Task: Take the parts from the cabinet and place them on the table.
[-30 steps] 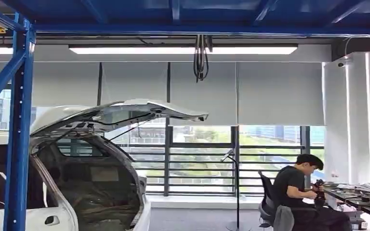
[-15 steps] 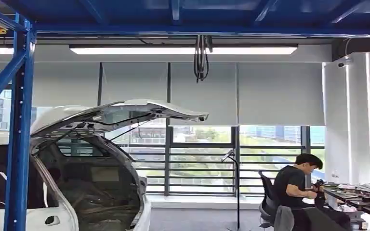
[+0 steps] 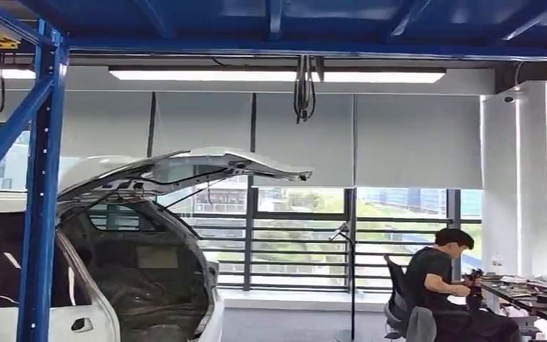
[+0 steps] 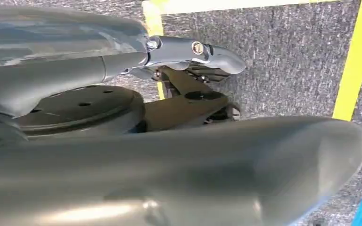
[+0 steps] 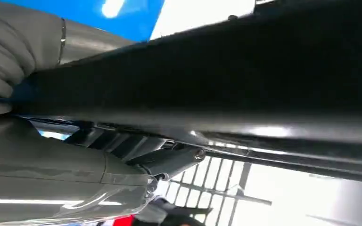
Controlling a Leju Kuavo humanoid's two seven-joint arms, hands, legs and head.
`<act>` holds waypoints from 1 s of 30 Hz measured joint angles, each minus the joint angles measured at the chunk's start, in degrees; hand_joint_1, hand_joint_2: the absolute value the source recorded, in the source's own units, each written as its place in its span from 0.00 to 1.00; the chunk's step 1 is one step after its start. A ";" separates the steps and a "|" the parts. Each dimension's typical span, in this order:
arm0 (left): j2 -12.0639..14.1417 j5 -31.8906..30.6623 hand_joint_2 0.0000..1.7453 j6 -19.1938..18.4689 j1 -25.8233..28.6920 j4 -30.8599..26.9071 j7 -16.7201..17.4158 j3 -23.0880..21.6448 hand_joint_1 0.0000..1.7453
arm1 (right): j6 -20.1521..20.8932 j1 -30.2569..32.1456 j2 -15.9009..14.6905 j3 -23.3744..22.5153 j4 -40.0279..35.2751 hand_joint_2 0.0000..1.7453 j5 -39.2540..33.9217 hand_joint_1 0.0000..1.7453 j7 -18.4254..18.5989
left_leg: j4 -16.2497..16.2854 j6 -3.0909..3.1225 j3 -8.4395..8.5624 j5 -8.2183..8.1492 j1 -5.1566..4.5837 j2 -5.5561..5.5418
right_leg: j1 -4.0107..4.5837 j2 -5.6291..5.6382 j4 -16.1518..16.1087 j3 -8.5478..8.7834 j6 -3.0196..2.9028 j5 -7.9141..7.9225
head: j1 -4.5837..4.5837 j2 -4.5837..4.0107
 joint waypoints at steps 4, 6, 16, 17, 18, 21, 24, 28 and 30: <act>0.02 -0.31 0.00 0.31 0.29 0.00 0.20 0.00 0.00 | 0.15 0.14 -0.46 0.68 0.92 1.00 0.02 1.00 0.17 | 0.06 -0.27 -0.14 0.16 0.39 0.18 | -0.88 -0.07 12.26 -3.95 1.25 -4.52 | 0.00 0.00; 0.02 -0.31 0.00 0.35 0.27 0.00 0.44 0.00 0.00 | 0.20 0.06 -0.63 0.87 1.25 1.00 0.02 1.00 0.20 | 0.26 -0.69 -0.15 0.14 0.81 0.12 | -1.33 -0.16 5.39 0.09 1.94 -0.29 | 0.00 0.00; 0.11 -1.11 0.00 0.39 0.34 0.00 0.68 0.07 0.00 | 0.07 -0.36 -1.07 2.27 2.21 1.00 -0.42 1.00 0.13 | 9.31 -3.65 -4.11 -6.96 0.96 0.04 | -0.70 -0.24 -4.71 3.07 -1.90 3.42 | 0.00 0.00; 0.09 -1.20 0.00 0.39 0.35 0.00 0.68 0.07 0.00 | 0.07 -0.34 -1.07 2.34 2.32 1.00 -0.44 1.00 -0.02 | 13.84 -3.56 -5.64 -9.29 0.86 0.04 | -0.38 -0.38 -4.69 2.62 -2.32 3.70 | 0.00 0.00; 0.11 -1.20 0.00 0.39 0.38 0.00 0.68 0.07 0.00 | 0.15 -0.34 -1.09 2.40 2.51 1.00 -0.48 1.00 -0.26 | 17.54 -3.45 -6.69 -10.67 0.75 0.04 | -0.06 -0.47 -4.62 2.12 -2.63 4.00 | 0.00 0.00; 0.11 -1.35 0.00 0.39 0.40 0.00 0.70 0.09 0.00 | 0.39 -0.32 -1.09 2.51 2.73 1.00 -1.79 1.00 -0.83 | 13.30 -2.42 -2.76 -6.83 0.14 0.04 | 0.59 -0.43 -4.40 0.95 -2.78 4.84 | 0.00 0.00; 0.15 -1.46 0.00 0.44 0.22 0.00 0.70 0.11 0.00 | 0.87 -0.34 -1.09 2.71 2.73 1.00 -3.32 1.00 -0.90 | -0.02 -1.16 4.98 -3.73 -0.66 -0.01 | 1.17 -0.30 -4.12 0.25 -2.21 5.67 | 0.00 0.00; 0.17 -1.72 0.00 0.50 0.45 0.02 0.68 0.20 0.00 | 1.27 -0.31 -1.11 2.86 2.71 1.00 -3.91 1.00 -1.20 | -0.71 -1.05 4.12 -2.67 -0.79 0.05 | 0.93 -0.37 -4.26 -0.39 -0.76 7.36 | 0.00 0.00; 0.20 -2.14 0.00 0.50 0.17 0.00 0.68 0.39 0.00 | 1.16 -0.31 -1.33 2.86 2.69 1.00 -4.02 1.00 -1.95 | -0.86 -0.08 2.94 -1.48 -0.52 0.39 | 0.70 -0.27 -1.65 -1.34 -0.42 2.75 | -0.02 0.02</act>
